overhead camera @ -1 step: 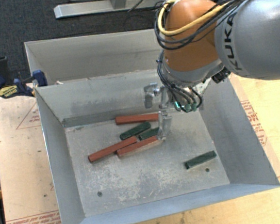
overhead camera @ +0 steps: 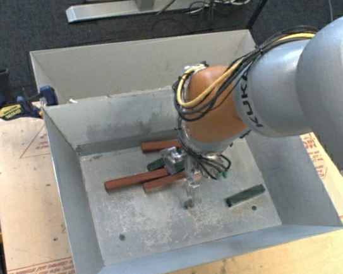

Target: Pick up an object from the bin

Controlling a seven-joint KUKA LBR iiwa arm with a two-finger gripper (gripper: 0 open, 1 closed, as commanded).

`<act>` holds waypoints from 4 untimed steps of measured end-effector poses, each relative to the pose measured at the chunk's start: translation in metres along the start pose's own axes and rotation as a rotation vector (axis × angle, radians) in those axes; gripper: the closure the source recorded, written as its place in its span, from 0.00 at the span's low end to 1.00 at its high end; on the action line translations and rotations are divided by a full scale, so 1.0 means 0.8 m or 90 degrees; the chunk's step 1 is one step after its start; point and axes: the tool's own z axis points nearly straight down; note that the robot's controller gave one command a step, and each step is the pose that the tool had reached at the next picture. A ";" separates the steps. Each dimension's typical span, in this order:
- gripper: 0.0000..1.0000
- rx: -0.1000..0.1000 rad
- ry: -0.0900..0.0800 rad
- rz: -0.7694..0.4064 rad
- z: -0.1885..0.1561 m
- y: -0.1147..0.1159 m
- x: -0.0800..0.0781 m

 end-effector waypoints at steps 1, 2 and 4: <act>0.00 0.000 -0.002 0.095 -0.041 0.023 -0.004; 0.00 0.000 -0.002 0.087 -0.040 0.028 -0.022; 0.00 0.000 -0.001 0.059 -0.003 0.023 -0.026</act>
Offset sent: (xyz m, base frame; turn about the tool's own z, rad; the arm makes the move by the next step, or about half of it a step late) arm -0.0020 0.0170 0.0317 0.1523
